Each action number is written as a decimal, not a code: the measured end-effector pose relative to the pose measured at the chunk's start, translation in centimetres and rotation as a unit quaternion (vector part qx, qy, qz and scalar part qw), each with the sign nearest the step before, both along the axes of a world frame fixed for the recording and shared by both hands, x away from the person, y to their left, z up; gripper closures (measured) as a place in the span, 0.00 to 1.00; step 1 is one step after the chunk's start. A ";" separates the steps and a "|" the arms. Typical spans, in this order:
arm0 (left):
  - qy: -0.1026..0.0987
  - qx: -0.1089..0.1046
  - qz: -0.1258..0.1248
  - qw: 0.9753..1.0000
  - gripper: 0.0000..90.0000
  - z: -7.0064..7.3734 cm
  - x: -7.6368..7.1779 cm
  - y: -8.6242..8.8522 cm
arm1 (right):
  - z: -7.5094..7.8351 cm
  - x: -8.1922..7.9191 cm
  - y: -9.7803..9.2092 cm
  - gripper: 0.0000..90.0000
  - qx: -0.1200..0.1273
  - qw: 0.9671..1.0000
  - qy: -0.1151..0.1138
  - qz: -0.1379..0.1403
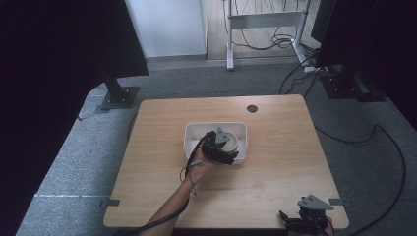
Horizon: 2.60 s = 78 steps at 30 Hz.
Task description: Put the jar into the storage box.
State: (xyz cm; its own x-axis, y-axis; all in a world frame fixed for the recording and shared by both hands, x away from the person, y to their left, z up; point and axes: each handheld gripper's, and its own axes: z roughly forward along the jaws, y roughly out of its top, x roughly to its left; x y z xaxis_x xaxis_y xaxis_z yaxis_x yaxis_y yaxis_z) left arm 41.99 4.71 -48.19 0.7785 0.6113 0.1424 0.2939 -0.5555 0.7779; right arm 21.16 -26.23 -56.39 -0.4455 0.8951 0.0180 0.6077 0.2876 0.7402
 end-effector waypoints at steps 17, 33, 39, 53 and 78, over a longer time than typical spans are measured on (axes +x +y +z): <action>0.007 -0.003 0.032 0.999 0.11 -2.5 1.8 -0.7 | 0.0 0.0 0.0 0.03 0.000 1.000 -0.001 0.001; 0.006 0.023 0.048 0.999 0.11 -3.4 1.5 -1.5 | 0.0 0.0 0.0 0.03 0.000 1.000 -0.001 0.001; 0.020 0.022 0.061 0.998 0.11 -4.1 1.5 -1.7 | 0.0 0.0 0.0 0.03 0.000 1.000 -0.001 0.001; 0.060 -0.008 0.079 0.995 0.09 -4.4 2.1 -0.9 | 0.0 0.0 0.0 0.03 0.000 1.000 0.000 0.001; 0.043 -0.032 0.071 0.996 0.04 -3.3 1.3 -0.1 | 0.0 0.0 0.0 0.03 0.000 1.000 0.000 0.001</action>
State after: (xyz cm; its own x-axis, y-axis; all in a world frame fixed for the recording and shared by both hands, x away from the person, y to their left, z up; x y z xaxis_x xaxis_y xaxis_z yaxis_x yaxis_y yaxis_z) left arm 43.32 4.58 -51.45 0.6914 0.7215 0.0362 0.4327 -0.4537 0.7791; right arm 21.14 -26.23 -56.40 -0.4471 0.8943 0.0174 0.6070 0.2891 0.7403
